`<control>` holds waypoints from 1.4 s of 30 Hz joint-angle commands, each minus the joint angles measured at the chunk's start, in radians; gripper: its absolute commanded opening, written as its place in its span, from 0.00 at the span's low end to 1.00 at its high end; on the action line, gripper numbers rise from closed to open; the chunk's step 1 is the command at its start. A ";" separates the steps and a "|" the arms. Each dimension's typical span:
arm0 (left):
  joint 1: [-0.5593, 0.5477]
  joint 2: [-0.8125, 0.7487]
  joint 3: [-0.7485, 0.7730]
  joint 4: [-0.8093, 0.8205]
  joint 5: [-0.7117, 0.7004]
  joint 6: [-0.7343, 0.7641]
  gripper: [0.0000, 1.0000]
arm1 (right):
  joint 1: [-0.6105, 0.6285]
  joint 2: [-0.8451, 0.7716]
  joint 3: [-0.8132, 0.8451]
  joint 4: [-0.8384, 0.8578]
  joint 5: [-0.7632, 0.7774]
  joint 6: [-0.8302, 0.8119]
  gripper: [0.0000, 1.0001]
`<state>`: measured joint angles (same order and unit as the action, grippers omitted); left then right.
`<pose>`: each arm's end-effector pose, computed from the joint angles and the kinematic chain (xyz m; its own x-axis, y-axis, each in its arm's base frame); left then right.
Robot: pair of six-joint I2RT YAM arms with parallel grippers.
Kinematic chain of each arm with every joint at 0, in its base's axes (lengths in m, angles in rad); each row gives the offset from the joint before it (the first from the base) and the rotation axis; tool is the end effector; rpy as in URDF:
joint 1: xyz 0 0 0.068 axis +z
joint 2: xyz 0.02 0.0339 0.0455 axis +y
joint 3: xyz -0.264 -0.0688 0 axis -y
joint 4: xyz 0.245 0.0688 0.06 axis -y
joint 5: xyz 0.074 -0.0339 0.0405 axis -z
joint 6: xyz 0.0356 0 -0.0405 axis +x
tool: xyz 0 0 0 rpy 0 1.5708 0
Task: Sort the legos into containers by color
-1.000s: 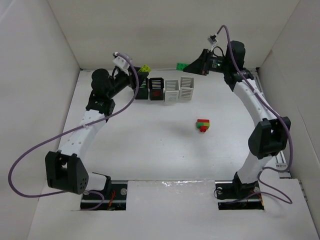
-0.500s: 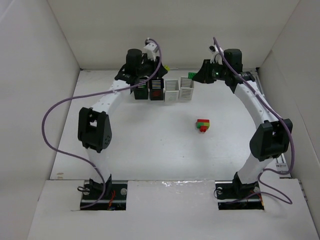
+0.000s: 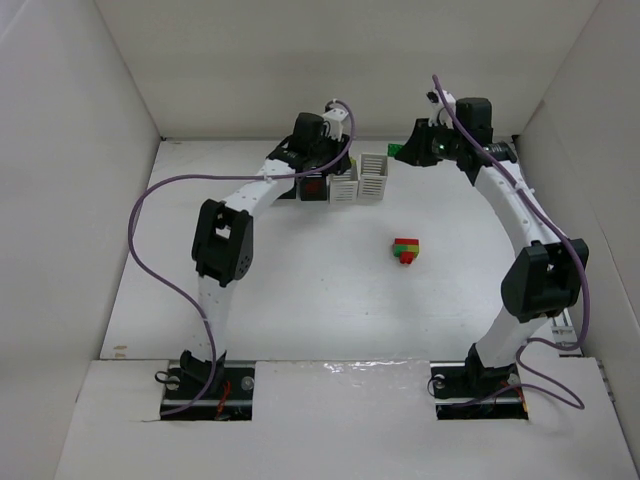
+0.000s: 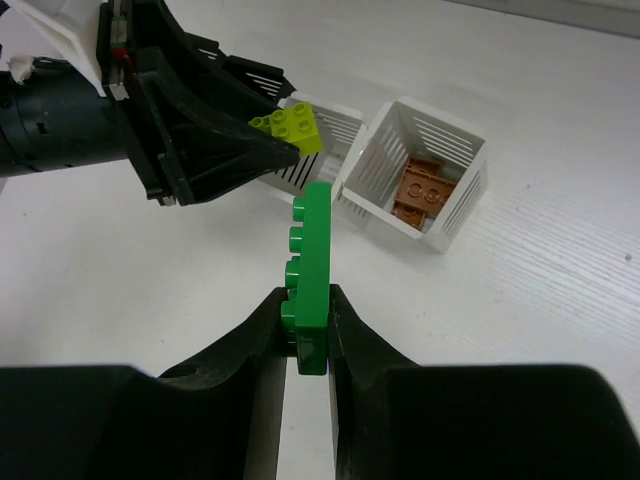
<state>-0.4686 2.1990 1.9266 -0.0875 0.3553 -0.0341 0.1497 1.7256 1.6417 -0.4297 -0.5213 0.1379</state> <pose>0.4653 -0.2494 0.2812 -0.3384 0.1355 -0.9312 0.7028 0.6945 -0.1544 0.3941 0.0774 0.3621 -0.5579 0.0364 -0.8291 -0.4862 0.7953 0.3621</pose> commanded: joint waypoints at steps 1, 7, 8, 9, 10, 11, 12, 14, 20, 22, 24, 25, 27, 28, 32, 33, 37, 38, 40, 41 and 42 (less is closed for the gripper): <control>0.007 -0.015 0.063 0.005 -0.067 0.016 0.00 | -0.009 -0.044 0.039 0.005 0.010 -0.023 0.00; 0.007 -0.005 0.063 0.005 -0.067 0.025 0.21 | -0.009 -0.015 0.061 0.005 0.001 -0.023 0.00; 0.007 -0.005 0.063 0.005 -0.067 0.025 0.29 | -0.009 -0.015 0.061 0.005 0.001 -0.023 0.00; 0.007 -0.005 0.063 0.005 -0.067 0.034 0.32 | -0.009 -0.005 0.070 0.005 0.001 -0.023 0.00; 0.007 -0.005 0.063 0.005 -0.056 0.034 0.33 | -0.009 -0.004 0.070 0.005 -0.008 -0.023 0.00; 0.007 -0.005 0.063 0.017 -0.047 0.034 0.35 | -0.009 -0.004 0.070 0.005 -0.008 -0.023 0.00; 0.007 -0.005 0.063 0.032 -0.047 0.034 0.42 | -0.009 0.008 0.079 0.005 -0.008 -0.023 0.00; 0.007 -0.016 0.052 0.041 -0.012 0.034 0.54 | -0.009 0.008 0.079 0.005 -0.017 -0.023 0.00; 0.007 -0.076 0.026 0.095 0.039 0.014 0.58 | -0.009 0.026 0.099 0.005 -0.026 -0.023 0.00; 0.036 -0.125 -0.065 0.164 0.048 -0.033 0.57 | -0.009 0.026 0.110 0.016 -0.026 -0.023 0.00; 0.103 -0.246 -0.176 0.348 0.039 -0.174 0.57 | 0.014 0.045 0.127 0.025 -0.026 -0.032 0.00; 0.129 -0.284 -0.274 0.403 0.027 -0.220 0.58 | 0.014 0.055 0.157 0.025 -0.037 -0.032 0.00; 0.201 -0.372 -0.319 0.445 -0.031 -0.297 0.59 | 0.027 0.103 0.190 0.025 -0.049 -0.032 0.00; 0.235 -0.410 -0.319 0.422 -0.050 -0.297 0.59 | 0.049 0.138 0.228 0.025 -0.049 -0.032 0.00; 0.291 -0.519 -0.392 0.354 -0.130 -0.190 0.60 | 0.125 0.219 0.367 0.034 -0.040 -0.032 0.00; 0.323 -0.566 -0.405 0.336 -0.130 -0.164 0.60 | 0.146 0.273 0.406 0.034 -0.040 -0.032 0.00; 0.410 -0.671 -0.498 0.238 -0.145 -0.102 0.60 | 0.267 0.428 0.613 0.043 0.009 -0.032 0.00; 0.430 -0.689 -0.517 0.227 -0.145 -0.102 0.60 | 0.313 0.454 0.641 0.057 0.035 -0.032 0.00; 0.478 -0.743 -0.577 0.210 -0.136 -0.093 0.60 | 0.355 0.524 0.694 0.097 0.070 -0.032 0.00; 0.493 -0.763 -0.616 0.201 -0.136 -0.093 0.60 | 0.388 0.572 0.740 0.109 0.082 -0.032 0.00; 0.504 -0.783 -0.617 0.201 -0.136 -0.093 0.60 | 0.402 0.572 0.763 0.120 0.098 -0.032 0.00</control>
<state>-0.0055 1.4555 1.3659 0.1688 0.2272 -0.1524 0.4908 2.2585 2.3104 -0.3885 -0.4793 0.1188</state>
